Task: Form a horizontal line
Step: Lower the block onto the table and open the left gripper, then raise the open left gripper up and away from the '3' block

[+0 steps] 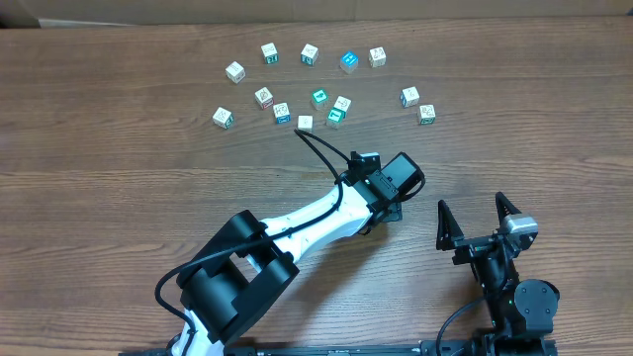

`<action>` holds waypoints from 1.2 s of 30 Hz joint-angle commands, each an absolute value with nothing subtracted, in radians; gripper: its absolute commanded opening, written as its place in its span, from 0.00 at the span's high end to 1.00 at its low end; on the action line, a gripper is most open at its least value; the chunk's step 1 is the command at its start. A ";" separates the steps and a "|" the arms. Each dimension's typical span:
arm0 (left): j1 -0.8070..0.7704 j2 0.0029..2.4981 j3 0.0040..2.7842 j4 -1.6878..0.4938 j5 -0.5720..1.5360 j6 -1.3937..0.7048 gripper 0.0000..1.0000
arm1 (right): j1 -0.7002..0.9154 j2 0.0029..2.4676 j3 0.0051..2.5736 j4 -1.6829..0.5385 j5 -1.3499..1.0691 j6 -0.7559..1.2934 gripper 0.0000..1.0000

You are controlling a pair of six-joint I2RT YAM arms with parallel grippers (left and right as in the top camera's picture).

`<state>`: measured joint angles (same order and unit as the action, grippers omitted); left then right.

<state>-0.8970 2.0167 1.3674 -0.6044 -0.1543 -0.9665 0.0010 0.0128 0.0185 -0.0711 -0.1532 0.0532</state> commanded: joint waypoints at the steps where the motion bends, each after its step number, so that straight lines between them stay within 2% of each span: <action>1: -0.903 2.037 1.360 -0.599 -0.170 -0.965 0.24 | 0.006 0.003 0.008 -0.066 -0.159 0.059 0.00; 10: -0.894 2.037 1.360 -0.559 -0.289 -0.965 0.17 | 0.006 0.003 0.008 -0.066 -0.159 0.059 0.00; 18: -0.823 2.037 1.360 -0.479 -0.295 -0.915 0.15 | 0.006 0.003 0.008 -0.065 -0.159 0.059 0.00; 28: -0.725 2.037 1.360 -0.529 -0.295 -0.912 0.13 | 0.006 0.003 0.008 -0.066 -0.159 0.059 0.00; 30: -0.712 2.037 1.360 -0.542 -0.295 -0.912 0.17 | 0.006 0.003 0.008 -0.066 -0.159 0.059 0.00; 31: -0.704 2.037 1.360 -0.549 -0.295 -0.912 0.23 | 0.006 0.003 0.008 -0.066 -0.159 0.059 0.00; 33: -0.692 2.037 1.360 -0.562 -0.295 -0.913 0.46 | 0.006 0.003 0.008 -0.066 -0.159 0.059 0.00; 36: -0.678 2.037 1.360 -0.576 -0.295 -0.913 0.71 | 0.006 0.003 0.008 -0.066 -0.159 0.059 0.00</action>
